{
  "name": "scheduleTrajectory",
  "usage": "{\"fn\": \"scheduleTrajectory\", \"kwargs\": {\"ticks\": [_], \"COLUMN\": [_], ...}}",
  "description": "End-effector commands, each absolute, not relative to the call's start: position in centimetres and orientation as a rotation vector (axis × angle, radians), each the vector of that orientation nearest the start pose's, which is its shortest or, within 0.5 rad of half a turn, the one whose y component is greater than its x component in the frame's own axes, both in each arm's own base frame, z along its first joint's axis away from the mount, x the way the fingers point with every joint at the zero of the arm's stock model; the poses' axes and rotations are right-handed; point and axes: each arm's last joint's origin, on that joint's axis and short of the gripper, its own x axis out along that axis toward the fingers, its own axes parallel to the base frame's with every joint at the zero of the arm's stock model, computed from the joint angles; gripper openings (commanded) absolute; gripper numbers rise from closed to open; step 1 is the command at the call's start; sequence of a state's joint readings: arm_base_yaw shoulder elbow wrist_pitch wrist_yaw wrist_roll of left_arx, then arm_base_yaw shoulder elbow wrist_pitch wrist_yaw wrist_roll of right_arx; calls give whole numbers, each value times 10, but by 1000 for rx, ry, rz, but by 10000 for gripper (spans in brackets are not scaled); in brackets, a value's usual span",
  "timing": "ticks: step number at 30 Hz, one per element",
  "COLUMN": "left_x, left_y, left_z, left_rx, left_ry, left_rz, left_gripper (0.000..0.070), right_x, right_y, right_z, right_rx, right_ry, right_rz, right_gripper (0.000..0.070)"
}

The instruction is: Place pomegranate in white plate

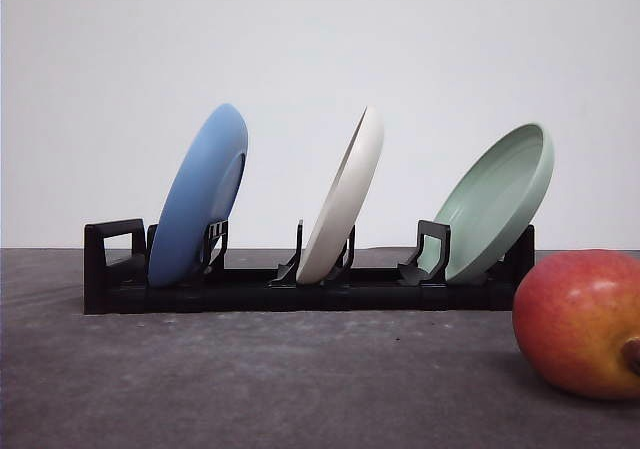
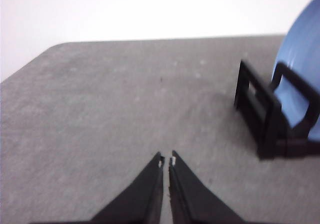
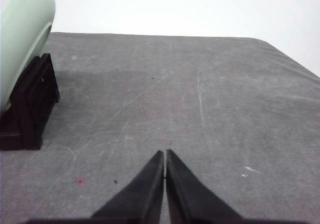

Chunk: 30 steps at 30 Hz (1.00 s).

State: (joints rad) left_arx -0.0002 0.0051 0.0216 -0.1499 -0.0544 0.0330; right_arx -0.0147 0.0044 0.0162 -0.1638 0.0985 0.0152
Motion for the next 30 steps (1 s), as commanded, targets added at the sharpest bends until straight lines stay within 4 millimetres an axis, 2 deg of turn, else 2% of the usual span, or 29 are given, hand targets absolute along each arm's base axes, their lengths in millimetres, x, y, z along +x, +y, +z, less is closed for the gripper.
{"fn": "scheduleTrajectory", "kwargs": {"ticks": [1,6,9,14,18,25,30], "left_x": [96,97,95,93,96,111,123], "left_y": [2,1,0,-3,-7,-20,-31], "left_z": [155,161,175,205,230,278,313], "left_rx": [-26,-190,-225,-238,-279,-263,-230], "left_ry": [116,58,28,22,86,315,430], "left_rz": [57,56,25,-24,-109,-418,-676], "left_gripper": [0,0,3,3,3,3,3], "right_x": [96,96,95,90,88,94,96], "right_y": [-4,-2,-1,0,1,10,15], "right_z": [152,154,165,203,239,301,334], "right_rx": [33,205,288,374,389,299,207], "right_ry": [146,127,94,56,124,277,345], "right_rz": [-111,-55,-2,6,61,366,566], "right_gripper": [1,1,1,0,1,0,1]}}
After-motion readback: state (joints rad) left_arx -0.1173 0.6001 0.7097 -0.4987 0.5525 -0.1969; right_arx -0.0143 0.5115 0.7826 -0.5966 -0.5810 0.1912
